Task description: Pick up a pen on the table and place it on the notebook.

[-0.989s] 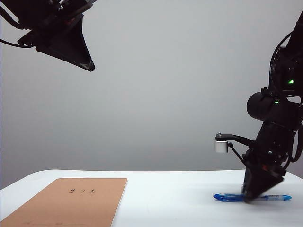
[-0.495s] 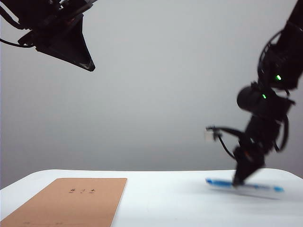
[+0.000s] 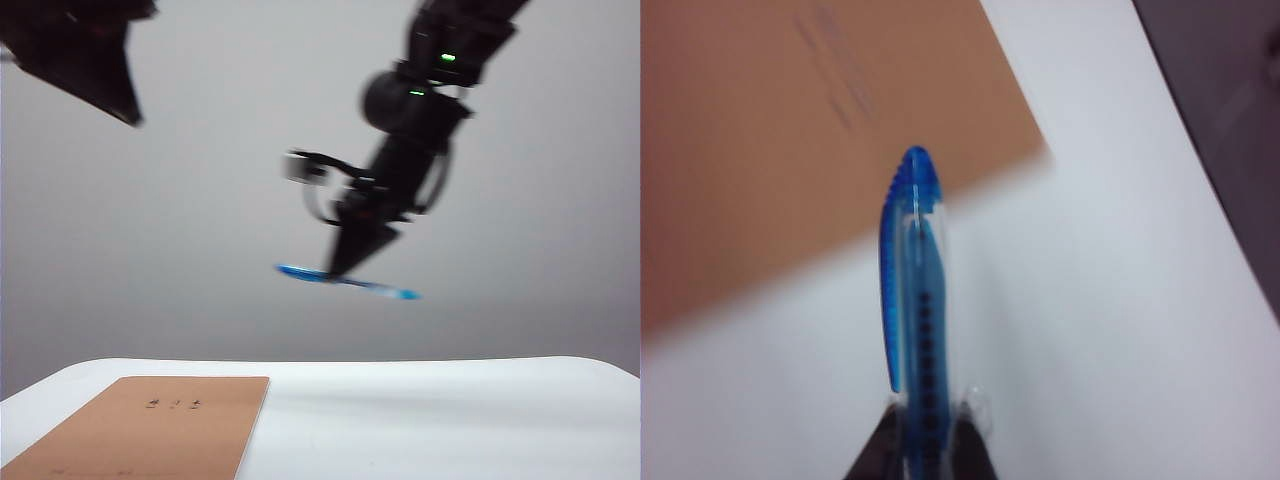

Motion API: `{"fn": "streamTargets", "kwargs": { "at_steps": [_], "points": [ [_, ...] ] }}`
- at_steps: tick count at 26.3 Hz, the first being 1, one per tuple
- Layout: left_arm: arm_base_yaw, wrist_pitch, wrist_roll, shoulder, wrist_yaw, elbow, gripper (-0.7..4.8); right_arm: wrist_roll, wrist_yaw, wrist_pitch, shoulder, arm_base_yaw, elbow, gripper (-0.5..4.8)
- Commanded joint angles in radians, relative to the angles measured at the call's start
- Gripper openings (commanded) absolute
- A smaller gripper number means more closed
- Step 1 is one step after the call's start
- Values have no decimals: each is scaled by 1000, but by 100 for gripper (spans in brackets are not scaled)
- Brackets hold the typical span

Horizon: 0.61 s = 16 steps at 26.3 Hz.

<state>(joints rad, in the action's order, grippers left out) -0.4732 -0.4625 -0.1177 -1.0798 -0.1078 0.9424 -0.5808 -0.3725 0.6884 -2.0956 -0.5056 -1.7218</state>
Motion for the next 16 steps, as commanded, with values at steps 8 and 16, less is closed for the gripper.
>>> {"fn": "streamTargets", "kwargs": {
  "at_steps": [8,16],
  "points": [
    [2,-141,-32,245,-115,3,-5,298,-35,-258,-226,-241,-91,-1],
    [1,-238,-32,245,-108,2,-5,300,17,-146,-396,-271,-287,-1]
  ]
}}
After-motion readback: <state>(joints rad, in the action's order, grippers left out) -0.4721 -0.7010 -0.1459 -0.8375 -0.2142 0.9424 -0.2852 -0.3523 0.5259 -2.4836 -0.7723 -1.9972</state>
